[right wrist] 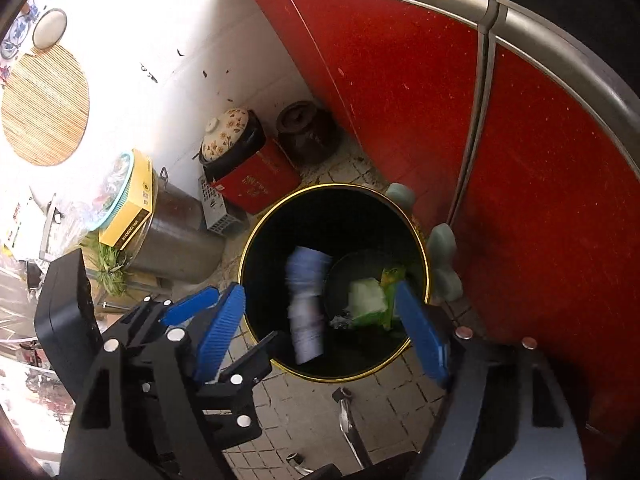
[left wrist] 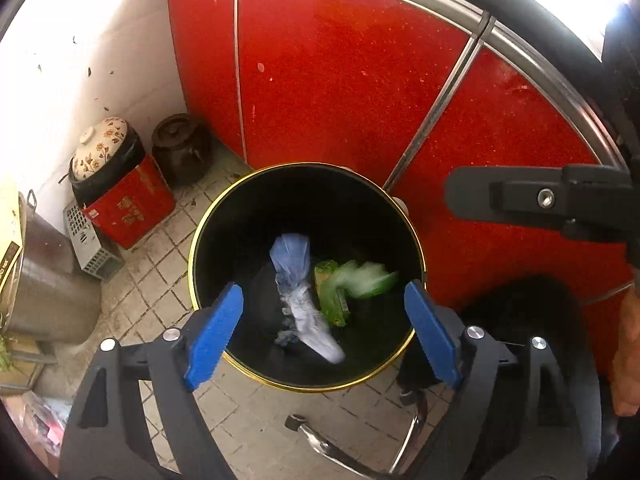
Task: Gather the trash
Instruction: 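Open the left tool over the bin while the right tool releases the tray, then move both open tools back up to the countertop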
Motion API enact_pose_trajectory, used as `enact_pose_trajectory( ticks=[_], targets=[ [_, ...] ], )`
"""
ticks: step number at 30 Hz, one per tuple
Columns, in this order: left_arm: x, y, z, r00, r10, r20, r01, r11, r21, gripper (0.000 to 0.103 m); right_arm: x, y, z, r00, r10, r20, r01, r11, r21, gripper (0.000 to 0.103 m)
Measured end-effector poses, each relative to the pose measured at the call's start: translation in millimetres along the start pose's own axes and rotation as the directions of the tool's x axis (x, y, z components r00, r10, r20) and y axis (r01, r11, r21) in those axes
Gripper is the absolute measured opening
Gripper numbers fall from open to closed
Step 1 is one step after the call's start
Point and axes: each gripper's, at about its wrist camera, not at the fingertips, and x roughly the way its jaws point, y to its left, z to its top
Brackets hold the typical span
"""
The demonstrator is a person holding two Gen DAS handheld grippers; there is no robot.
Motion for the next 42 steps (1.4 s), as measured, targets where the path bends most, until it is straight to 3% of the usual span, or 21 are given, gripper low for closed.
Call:
enact_pose_trajectory(
  ticks=[12, 16, 20, 24, 28, 31, 36, 40, 42],
  targets=[
    [-22.1, -12.5, 6.7, 0.999, 0.020, 0.040, -0.022, 0.999, 0.040, 0.081, -30.0, 1.9, -6.5, 0.999, 0.012, 0.048, -0.011, 1.000, -0.021, 0.075],
    [-47.0, -24.5, 16.5, 0.997, 0.028, 0.071, -0.032, 0.998, 0.063, 0.087, -77.8, 0.1, -12.5, 0.993, 0.014, 0.121, -0.008, 0.999, -0.052, 0.077],
    [-86.5, -58.3, 30.5, 0.990, -0.019, 0.140, 0.003, 0.994, 0.113, 0.093, -150.4, -15.2, -25.1, 0.972, -0.030, 0.232, 0.045, 0.997, -0.060, 0.085],
    [-118.0, -112.9, 45.6, 0.980, -0.093, 0.178, 0.054, 0.975, 0.214, 0.095, -231.8, -55.1, -47.5, 0.931, -0.134, 0.339, 0.145, 0.989, -0.007, 0.087],
    [-142.2, -199.1, 59.7, 0.962, -0.183, 0.201, 0.097, 0.922, 0.374, 0.095, -308.9, -119.0, -84.7, 0.865, -0.291, 0.408, 0.258, 0.956, 0.137, 0.088],
    [-152.2, -263.2, 64.4, 0.947, -0.265, 0.184, 0.153, 0.871, 0.467, 0.095, -363.0, -171.9, -131.7, 0.796, -0.438, 0.417, 0.342, 0.895, 0.287, 0.089],
    [-159.0, -368.5, 60.8, 0.922, -0.364, 0.131, 0.226, 0.781, 0.582, 0.095, -423.9, -246.2, -210.3, 0.715, -0.583, 0.386, 0.382, 0.788, 0.484, 0.089],
    [-153.7, -435.8, 57.2, 0.908, -0.407, 0.099, 0.257, 0.727, 0.637, 0.095, -455.8, -292.3, -265.3, 0.672, -0.655, 0.344, 0.394, 0.710, 0.583, 0.089],
    [-147.2, -454.9, 59.5, 0.906, -0.415, 0.076, 0.273, 0.714, 0.644, 0.095, -461.2, -308.2, -277.9, 0.664, -0.671, 0.329, 0.397, 0.690, 0.605, 0.089]
  ],
)
